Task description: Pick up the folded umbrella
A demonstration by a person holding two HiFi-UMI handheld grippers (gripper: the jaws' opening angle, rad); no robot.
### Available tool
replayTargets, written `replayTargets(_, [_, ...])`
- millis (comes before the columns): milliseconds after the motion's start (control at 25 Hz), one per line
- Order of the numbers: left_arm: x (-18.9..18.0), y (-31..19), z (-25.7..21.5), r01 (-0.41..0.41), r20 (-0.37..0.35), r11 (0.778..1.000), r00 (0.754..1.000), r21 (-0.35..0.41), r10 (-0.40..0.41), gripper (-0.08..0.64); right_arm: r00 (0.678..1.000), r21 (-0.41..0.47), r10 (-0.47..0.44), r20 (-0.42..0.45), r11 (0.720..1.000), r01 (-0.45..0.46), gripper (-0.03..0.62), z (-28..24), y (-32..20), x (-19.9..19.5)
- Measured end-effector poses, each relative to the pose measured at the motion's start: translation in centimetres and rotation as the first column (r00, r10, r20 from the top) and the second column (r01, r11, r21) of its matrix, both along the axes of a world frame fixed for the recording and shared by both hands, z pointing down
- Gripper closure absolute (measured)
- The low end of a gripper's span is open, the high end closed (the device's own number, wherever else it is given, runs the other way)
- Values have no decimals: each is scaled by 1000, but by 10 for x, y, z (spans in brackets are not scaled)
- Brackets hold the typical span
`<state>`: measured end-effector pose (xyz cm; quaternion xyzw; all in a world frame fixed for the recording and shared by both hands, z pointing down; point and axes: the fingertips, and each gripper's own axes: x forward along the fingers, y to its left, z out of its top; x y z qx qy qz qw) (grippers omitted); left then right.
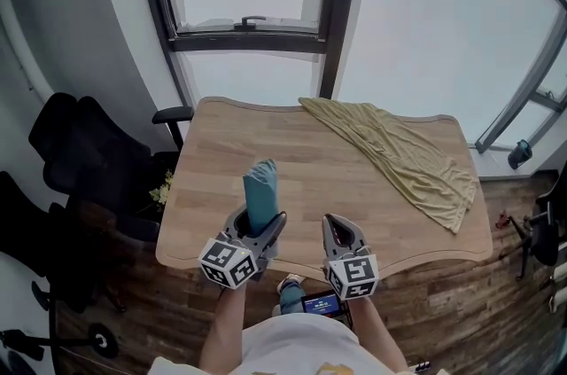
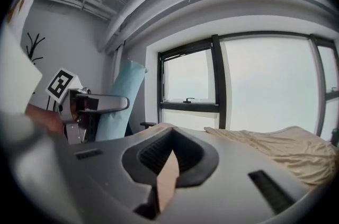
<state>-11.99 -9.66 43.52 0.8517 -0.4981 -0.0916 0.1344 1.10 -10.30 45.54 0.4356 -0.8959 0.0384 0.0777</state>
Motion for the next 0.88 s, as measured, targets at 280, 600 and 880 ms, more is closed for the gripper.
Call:
replayTargets(280, [3, 9, -1, -11, -52, 1000, 999, 11, 11, 261, 998, -40, -9, 66, 999, 12, 583, 6, 8, -2])
replayTargets(600, [10, 13, -1, -20, -39, 1000, 999, 18, 20, 261, 999, -33, 12, 49, 999, -10, 583, 5, 14, 9])
replayTargets(880, [12, 18, -6, -40, -37, 999, 998, 36, 41, 261, 998, -33, 25, 56, 999, -23, 583, 5, 16, 11])
